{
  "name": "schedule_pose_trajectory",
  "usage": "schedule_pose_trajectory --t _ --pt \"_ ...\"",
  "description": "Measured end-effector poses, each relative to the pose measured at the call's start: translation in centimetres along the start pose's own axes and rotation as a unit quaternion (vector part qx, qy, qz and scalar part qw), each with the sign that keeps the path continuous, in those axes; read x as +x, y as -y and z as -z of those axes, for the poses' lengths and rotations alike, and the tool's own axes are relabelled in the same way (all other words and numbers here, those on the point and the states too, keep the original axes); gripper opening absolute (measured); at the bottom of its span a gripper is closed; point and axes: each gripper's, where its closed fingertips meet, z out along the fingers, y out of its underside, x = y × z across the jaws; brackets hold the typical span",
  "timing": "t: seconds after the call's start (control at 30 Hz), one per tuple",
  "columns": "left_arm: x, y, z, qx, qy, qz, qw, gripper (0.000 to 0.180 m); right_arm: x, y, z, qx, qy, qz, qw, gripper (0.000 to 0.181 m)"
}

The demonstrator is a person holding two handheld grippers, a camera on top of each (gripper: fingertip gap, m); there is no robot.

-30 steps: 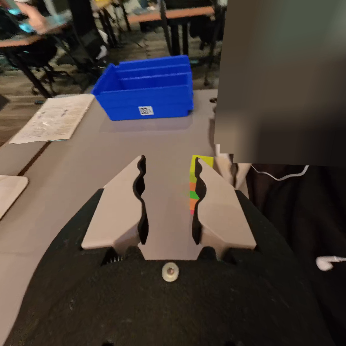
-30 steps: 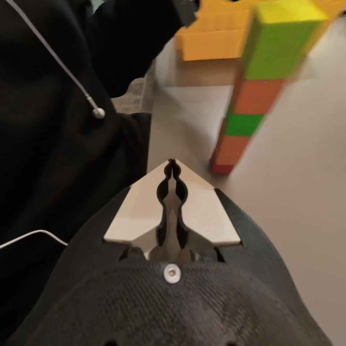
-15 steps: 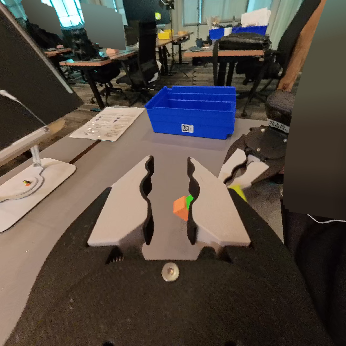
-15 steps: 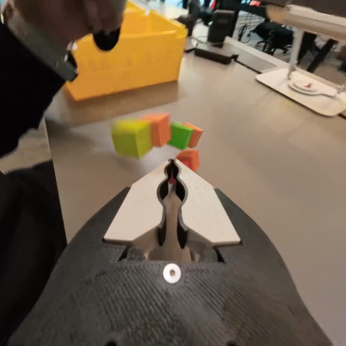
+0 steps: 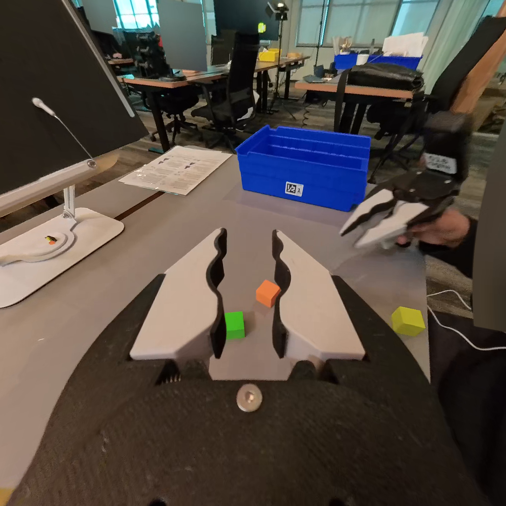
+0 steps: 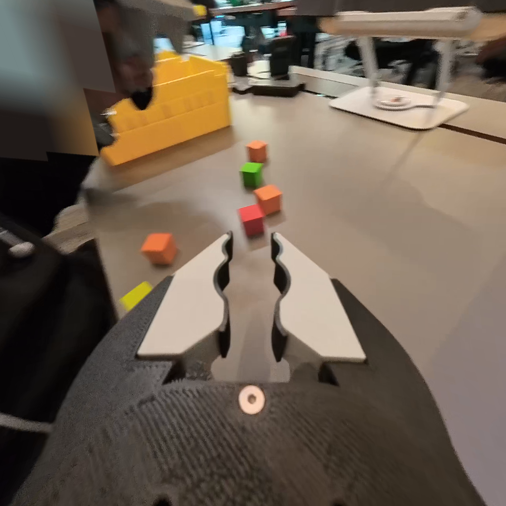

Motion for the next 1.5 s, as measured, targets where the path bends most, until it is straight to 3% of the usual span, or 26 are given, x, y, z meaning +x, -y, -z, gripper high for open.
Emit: schedule_pose_trajectory --t 0.13,0.23,0.3,0.37,0.47,0.6,0.8,0.93,1.07,1.5 --pt "0.1 -0.9 -0.8 -0.012 0.000 -0.002 1.000 0.029 -6.6 -2.3 1.0 -0.045 0.144 0.040 0.988 0.055" --pt "0.6 -1.9 -1.7 -0.026 -0.014 0.009 1.000 0.029 -10.0 -5.8 0.6 -0.125 0.192 0.089 0.969 0.063" --pt "1.1 -2.5 -2.2 -0.038 -0.024 0.011 0.999 0.029 -10.4 -7.9 -0.1 -0.178 0.183 0.132 0.958 0.059" --pt "1.9 -3.1 -2.6 -0.052 -0.034 0.004 0.998 0.029 -9.9 -8.7 -0.8 -0.200 0.168 0.167 0.951 0.027" --pt "4.2 -5.0 -2.6 -0.089 -0.063 -0.015 0.994 0.034 -8.0 -6.9 -1.7 -0.164 0.139 0.160 0.963 0.026" --pt "10.3 -10.8 -0.3 -0.192 -0.151 -0.045 0.969 0.045 -4.9 -4.3 -2.2 -0.105 0.100 0.094 0.985 0.026" --pt "14.6 -16.9 0.3 -0.266 -0.113 -0.066 0.955 0.049 -5.1 -2.9 -2.8 -0.070 0.106 0.089 0.988 0.026" --pt "14.5 -17.6 -0.8 -0.267 -0.095 -0.069 0.957 0.047 -5.8 -3.2 -3.2 -0.079 0.109 0.103 0.986 0.026" --pt "14.2 -17.2 -1.6 -0.256 -0.101 -0.058 0.960 0.028 -6.2 -3.1 -3.2 -0.074 0.106 0.105 0.986 0.026" --pt "13.2 -17.3 -2.2 -0.252 -0.097 -0.034 0.962 0.039 -8.7 -2.4 -4.7 -0.085 0.148 0.112 0.979 0.027"
